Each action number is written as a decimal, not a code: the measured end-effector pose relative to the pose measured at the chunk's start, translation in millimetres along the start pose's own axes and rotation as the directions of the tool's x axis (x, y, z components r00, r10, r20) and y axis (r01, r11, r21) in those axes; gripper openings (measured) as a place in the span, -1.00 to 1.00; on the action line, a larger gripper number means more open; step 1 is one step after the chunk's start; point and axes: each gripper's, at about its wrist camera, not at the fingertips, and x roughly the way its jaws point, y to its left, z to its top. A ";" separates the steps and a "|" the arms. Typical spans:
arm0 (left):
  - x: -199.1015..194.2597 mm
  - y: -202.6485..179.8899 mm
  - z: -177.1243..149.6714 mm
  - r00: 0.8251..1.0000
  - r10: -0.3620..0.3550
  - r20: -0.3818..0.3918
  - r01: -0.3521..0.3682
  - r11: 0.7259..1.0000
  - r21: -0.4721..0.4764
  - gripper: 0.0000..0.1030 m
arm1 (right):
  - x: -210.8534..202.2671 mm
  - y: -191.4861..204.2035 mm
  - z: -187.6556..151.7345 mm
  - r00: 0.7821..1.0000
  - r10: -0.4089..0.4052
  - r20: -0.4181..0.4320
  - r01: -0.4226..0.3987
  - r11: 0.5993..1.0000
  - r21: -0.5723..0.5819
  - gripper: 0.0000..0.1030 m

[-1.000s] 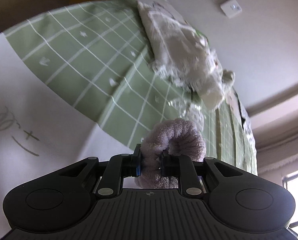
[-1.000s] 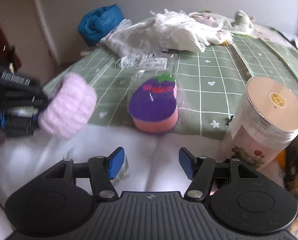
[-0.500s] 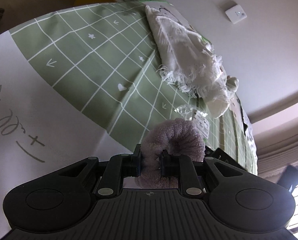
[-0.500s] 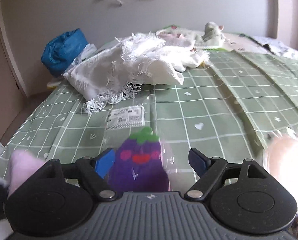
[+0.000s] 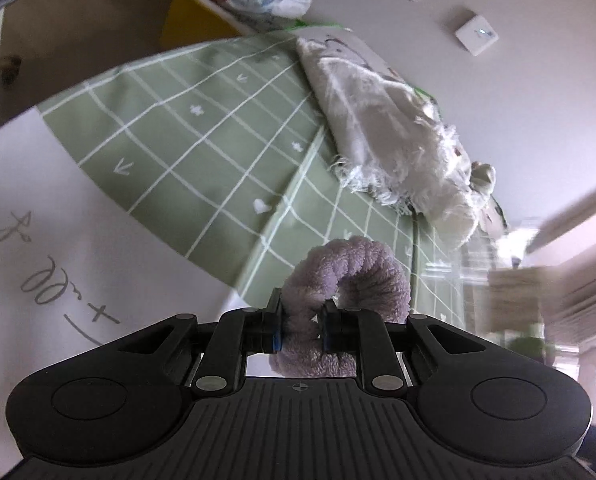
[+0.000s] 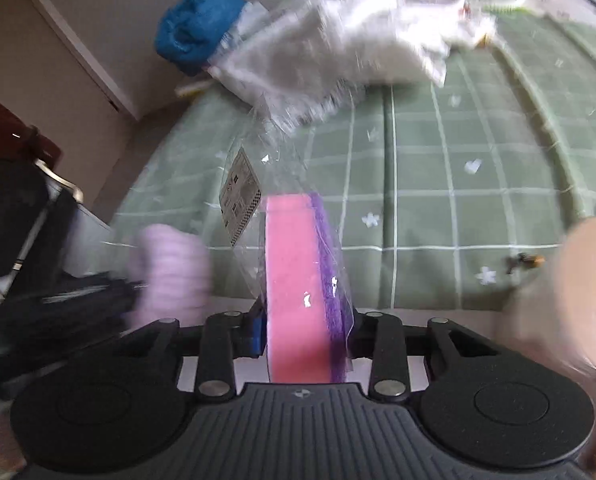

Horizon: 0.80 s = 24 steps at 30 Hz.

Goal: Organize soft objects
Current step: 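Carry the scrunchie in the left gripper while the right gripper grasps the bagged purple sponge, then lower scrunchie and sponge into the pink box and open both grippers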

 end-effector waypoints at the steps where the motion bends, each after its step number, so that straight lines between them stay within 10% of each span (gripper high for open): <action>1: -1.6 -6.3 -1.0 1.000 -0.006 -0.007 0.006 1.000 0.027 -0.63 | -21.7 -1.0 -0.8 1.000 0.008 0.016 -0.008 1.000 -0.006 -0.36; 7: -26.9 -96.0 -19.2 0.988 -0.143 -0.060 0.155 0.949 0.274 -0.63 | -164.7 -45.8 -7.3 0.988 -0.081 0.133 0.081 0.997 0.012 -0.36; 11: -45.5 -198.2 -40.6 0.956 -0.270 -0.114 0.293 0.848 0.442 -0.63 | -245.3 -104.5 -24.2 0.941 -0.259 0.218 0.242 0.965 0.104 -0.36; 19: -11.6 -388.8 -164.7 0.818 -0.324 -0.476 0.566 0.601 0.564 -0.62 | -323.9 -229.2 -77.0 0.855 -0.471 0.216 0.409 0.869 0.277 -0.35; 24: 64.5 -451.8 -267.6 0.745 -0.182 -0.642 0.625 0.529 0.575 -0.55 | -295.9 -318.1 -109.5 0.883 -0.453 0.123 0.369 0.832 0.415 -0.35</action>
